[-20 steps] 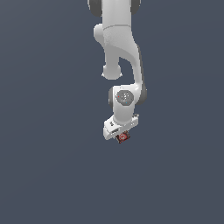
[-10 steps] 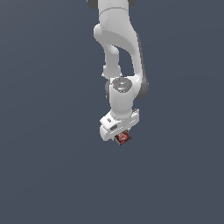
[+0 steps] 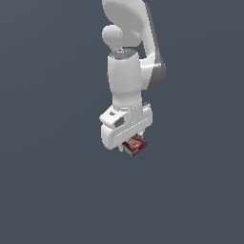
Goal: Pick up the object and move it to a goal position.
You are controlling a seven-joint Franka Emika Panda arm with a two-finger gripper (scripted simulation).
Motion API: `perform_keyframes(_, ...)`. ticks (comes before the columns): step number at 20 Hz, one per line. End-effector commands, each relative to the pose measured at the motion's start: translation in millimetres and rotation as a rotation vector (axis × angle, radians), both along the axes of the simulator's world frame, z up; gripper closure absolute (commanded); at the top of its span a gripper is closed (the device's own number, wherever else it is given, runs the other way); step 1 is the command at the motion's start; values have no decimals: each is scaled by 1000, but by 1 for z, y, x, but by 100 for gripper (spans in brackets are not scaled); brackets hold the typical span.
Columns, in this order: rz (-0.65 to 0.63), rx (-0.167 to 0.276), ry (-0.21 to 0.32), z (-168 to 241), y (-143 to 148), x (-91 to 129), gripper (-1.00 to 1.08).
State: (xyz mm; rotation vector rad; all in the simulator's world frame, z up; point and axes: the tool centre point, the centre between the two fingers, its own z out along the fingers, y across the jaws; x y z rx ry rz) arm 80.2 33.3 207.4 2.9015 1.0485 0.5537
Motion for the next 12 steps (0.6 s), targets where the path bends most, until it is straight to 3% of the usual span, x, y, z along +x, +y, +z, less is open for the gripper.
perform_keyframes(1, 31, 11, -50, 30, -2, 7, 108)
perform_keyframes(12, 142, 60, -233, 140, -11, 22, 108)
